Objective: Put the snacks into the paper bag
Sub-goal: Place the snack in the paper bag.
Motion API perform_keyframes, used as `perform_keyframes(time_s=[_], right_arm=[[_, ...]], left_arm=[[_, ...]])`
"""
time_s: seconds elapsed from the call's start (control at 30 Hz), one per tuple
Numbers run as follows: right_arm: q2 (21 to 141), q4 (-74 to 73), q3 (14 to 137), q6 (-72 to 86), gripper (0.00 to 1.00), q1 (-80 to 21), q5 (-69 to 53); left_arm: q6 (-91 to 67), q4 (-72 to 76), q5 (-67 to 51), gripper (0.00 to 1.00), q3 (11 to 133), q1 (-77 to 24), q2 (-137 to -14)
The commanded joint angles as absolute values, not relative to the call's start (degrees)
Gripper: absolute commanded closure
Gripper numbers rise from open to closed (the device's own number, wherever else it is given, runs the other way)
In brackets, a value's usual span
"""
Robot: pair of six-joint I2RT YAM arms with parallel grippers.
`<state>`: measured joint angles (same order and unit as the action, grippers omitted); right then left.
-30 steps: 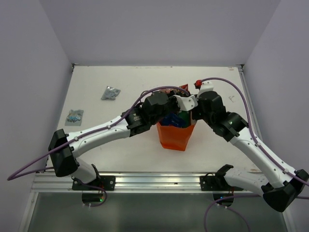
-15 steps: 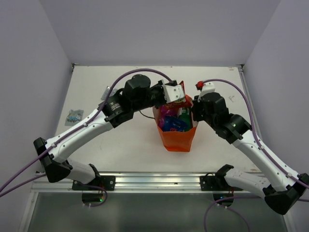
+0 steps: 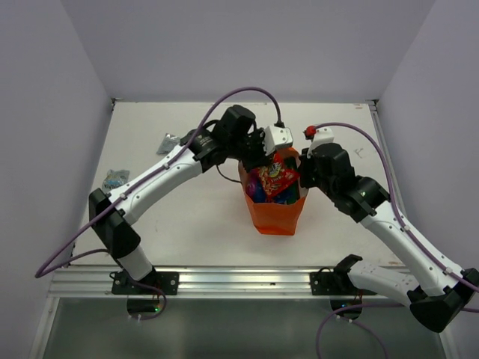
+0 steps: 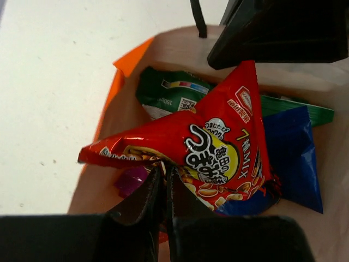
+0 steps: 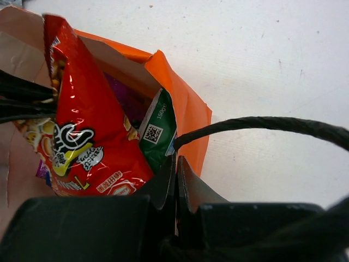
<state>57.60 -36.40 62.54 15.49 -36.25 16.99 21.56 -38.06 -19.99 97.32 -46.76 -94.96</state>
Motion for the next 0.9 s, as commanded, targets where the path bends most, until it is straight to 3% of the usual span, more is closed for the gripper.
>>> perform_keyframes(time_s=[0.0,0.3,0.37,0.47,0.5,0.57,0.6,0.73,0.87], right_arm=[[56.1,-33.2,63.0,15.0,1.00,-36.5,16.4],[55.9,-33.0,62.5,14.9,1.00,-36.4,16.3],[55.8,-32.9,62.4,15.1,1.00,-36.5,16.3],[55.9,-32.7,62.7,15.1,1.00,-36.5,16.1],[55.9,-32.8,62.8,15.0,1.00,-36.4,16.0],[55.8,-33.0,63.1,15.0,1.00,-36.4,15.9],[55.8,-33.0,63.2,14.9,1.00,-36.4,15.8],[56.0,-33.0,63.5,14.8,1.00,-36.4,15.8],[56.2,-33.1,63.6,14.9,1.00,-36.4,15.8]], left_arm=[[18.6,-43.2,-21.1,1.00,100.1,-46.5,-97.5],[19.1,-41.5,-15.0,1.00,102.6,-46.4,-102.6],[19.0,-36.4,-17.2,0.80,102.2,-46.3,-101.8],[18.2,-31.0,-17.0,0.65,99.7,-46.4,-99.8],[17.2,-29.4,-16.0,0.52,99.1,-46.4,-99.1],[16.2,-25.2,-15.4,0.40,97.2,-46.3,-96.0],[14.7,-23.7,-13.9,0.29,96.3,-46.3,-94.7],[8.3,-18.2,-10.3,0.23,92.9,-46.5,-87.6],[1.2,-18.4,-10.6,0.26,90.9,-46.5,-84.6]])
